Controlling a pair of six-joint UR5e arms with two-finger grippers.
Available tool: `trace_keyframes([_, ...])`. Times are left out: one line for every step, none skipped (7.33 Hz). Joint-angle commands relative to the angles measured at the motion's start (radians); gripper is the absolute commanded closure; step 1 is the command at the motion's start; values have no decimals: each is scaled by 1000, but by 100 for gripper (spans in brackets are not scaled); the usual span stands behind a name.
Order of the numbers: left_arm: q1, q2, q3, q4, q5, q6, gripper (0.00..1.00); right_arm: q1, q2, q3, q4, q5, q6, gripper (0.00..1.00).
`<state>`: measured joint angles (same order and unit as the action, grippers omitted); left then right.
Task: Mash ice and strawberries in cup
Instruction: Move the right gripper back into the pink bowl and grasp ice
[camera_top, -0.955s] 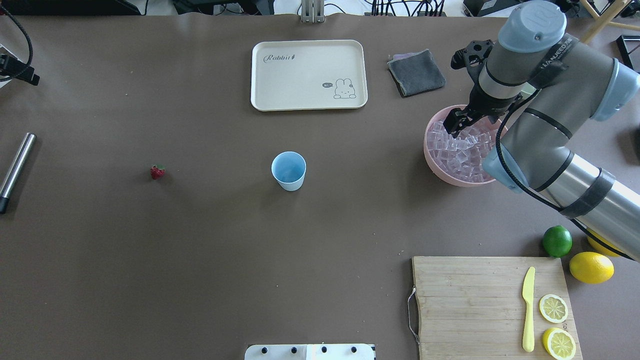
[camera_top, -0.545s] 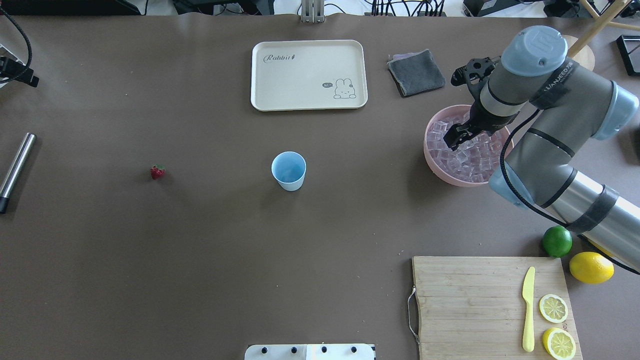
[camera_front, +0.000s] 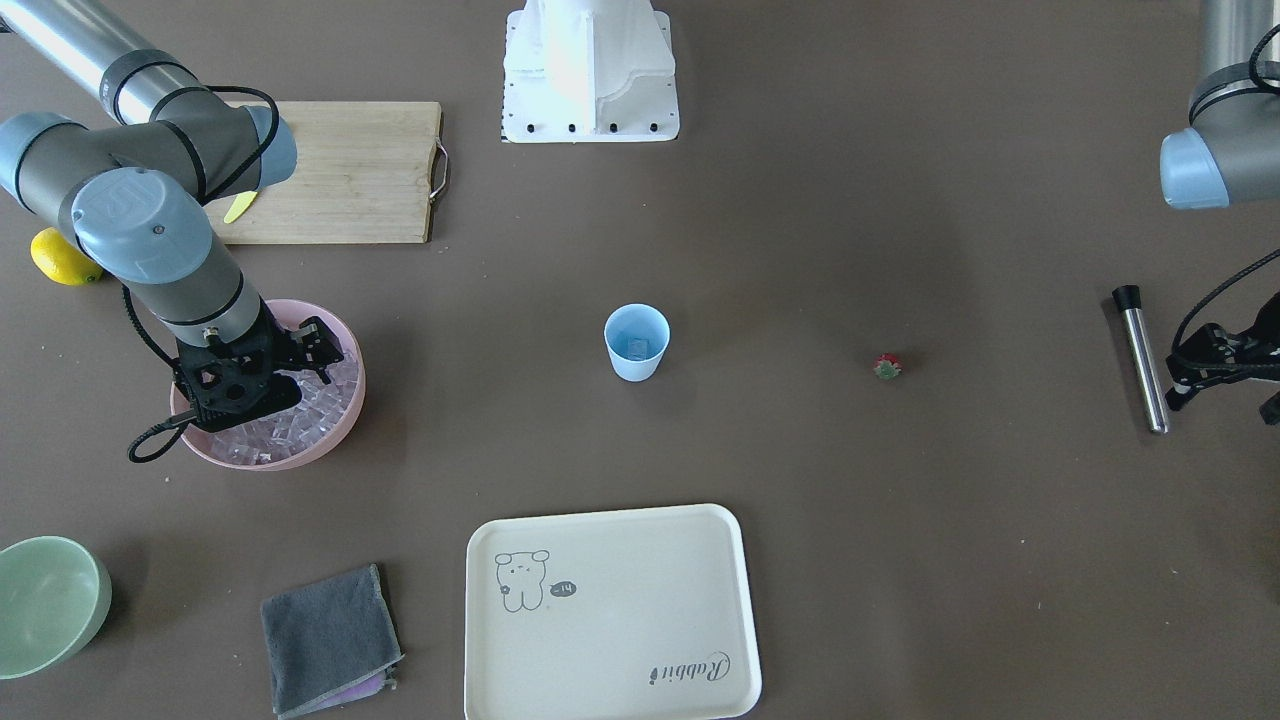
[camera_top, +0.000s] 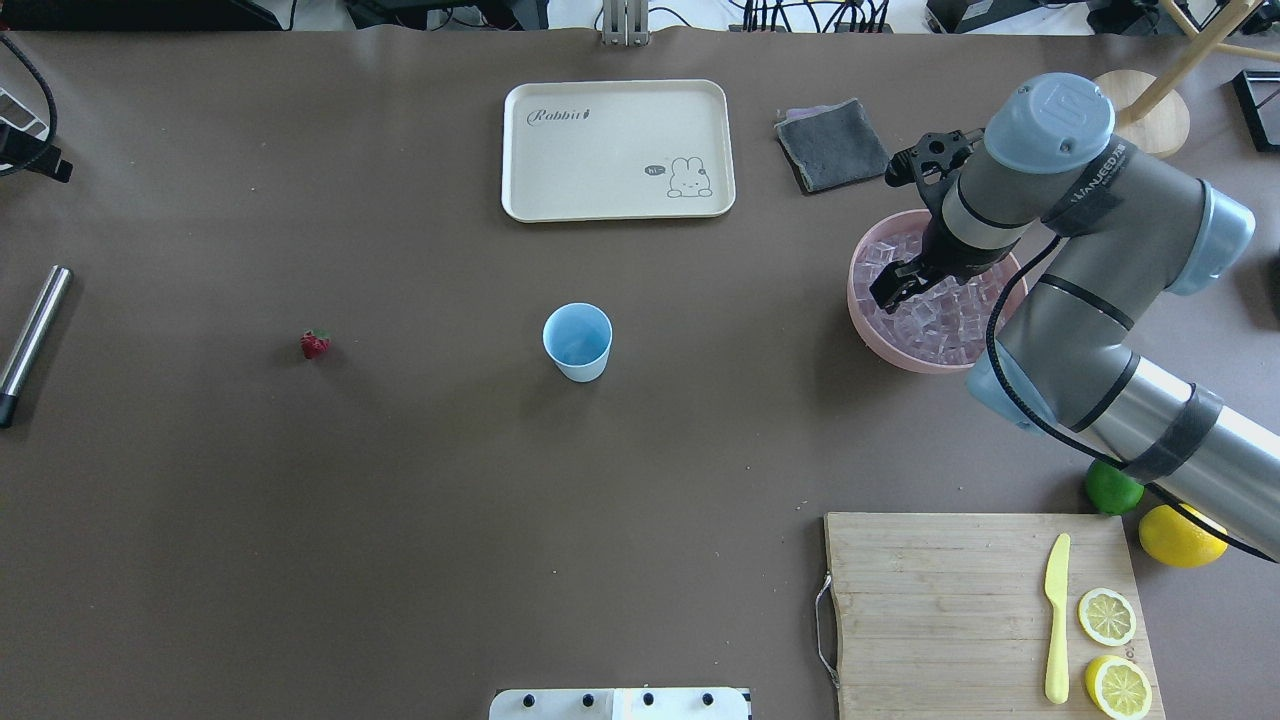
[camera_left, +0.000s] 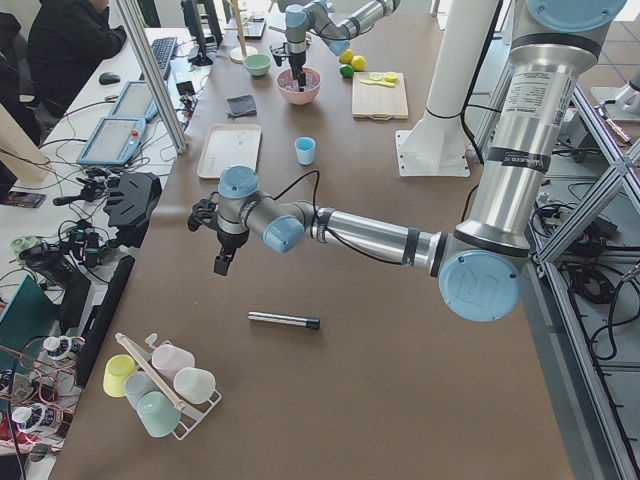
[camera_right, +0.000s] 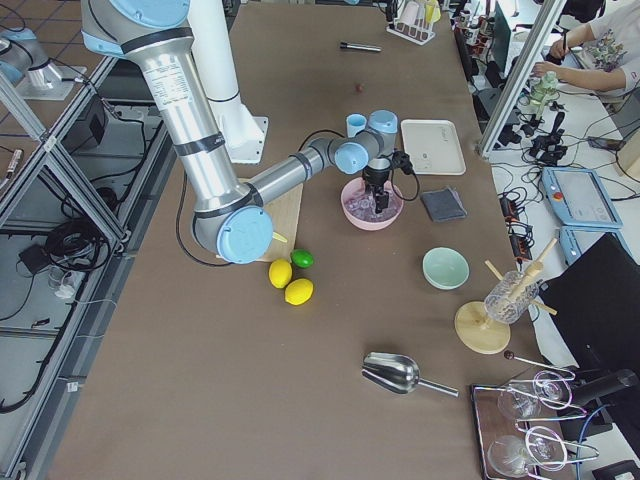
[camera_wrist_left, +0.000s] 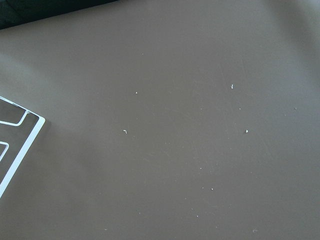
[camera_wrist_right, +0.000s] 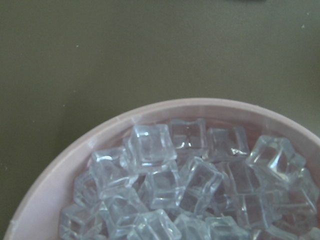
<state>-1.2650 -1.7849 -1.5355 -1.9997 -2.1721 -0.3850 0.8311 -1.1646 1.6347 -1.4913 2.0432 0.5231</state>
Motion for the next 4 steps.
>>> trace_keyframes([1, -1, 1, -2, 0, 0, 2, -1, 0, -6, 0, -3, -2, 2])
trace_keyframes([1, -2, 3, -1, 0, 0, 2, -1, 2, -15, 0, -5, 0, 5])
trace_keyframes([1, -1, 3, -2, 0, 0, 2, -3, 0, -18, 2, -8, 0, 13])
trace_keyframes([1, -1, 0, -1, 0, 0, 2, -10, 3, -13, 2, -15, 0, 33])
